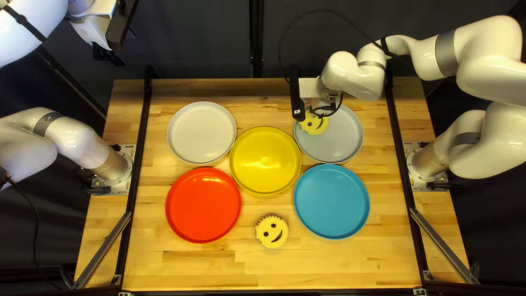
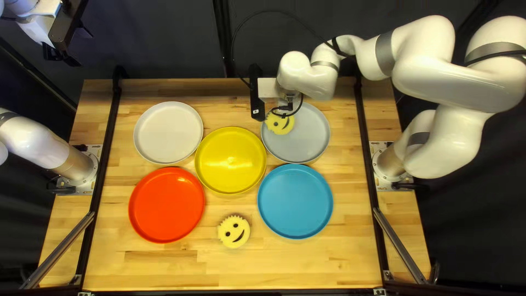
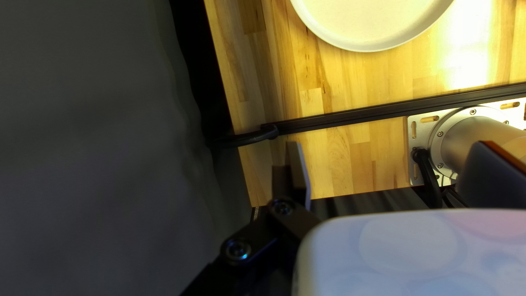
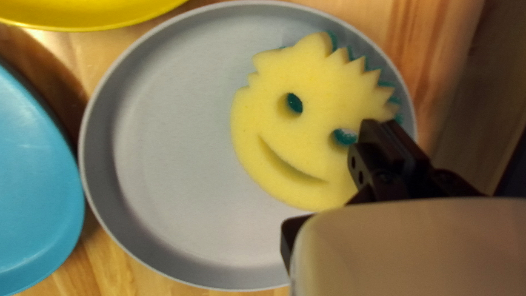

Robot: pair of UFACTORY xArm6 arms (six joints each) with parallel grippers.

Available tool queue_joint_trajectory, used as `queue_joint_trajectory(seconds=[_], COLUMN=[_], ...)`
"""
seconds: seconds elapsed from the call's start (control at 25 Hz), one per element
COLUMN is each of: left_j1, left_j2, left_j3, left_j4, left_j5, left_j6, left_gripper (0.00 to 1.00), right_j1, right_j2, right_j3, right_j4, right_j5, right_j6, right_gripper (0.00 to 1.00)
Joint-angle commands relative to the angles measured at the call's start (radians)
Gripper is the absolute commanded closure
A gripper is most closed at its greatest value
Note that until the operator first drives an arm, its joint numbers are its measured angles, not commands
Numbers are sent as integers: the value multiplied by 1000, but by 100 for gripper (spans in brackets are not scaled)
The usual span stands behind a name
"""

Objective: Pick up sponge and scrub the plate

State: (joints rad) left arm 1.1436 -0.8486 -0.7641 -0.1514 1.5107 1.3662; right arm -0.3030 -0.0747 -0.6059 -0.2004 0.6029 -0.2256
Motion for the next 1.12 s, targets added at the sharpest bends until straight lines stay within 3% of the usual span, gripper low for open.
queue_joint_trajectory(seconds=[0.04,0.8,1.12], left_j1=[0,0,0], left_j2=[0,0,0], left_j3=[0,0,0], left_j4=[0,0,0], left_j5=[0,0,0], left_j6=[0,0,0], left_gripper=[0,0,0], right_j1=[17,16,-35], right_j2=[-12,-19,3], right_j3=[6,12,0], right_j4=[-4,-8,3], right_j5=[16,16,-9], right_j6=[16,16,-36], right_gripper=[100,100,100])
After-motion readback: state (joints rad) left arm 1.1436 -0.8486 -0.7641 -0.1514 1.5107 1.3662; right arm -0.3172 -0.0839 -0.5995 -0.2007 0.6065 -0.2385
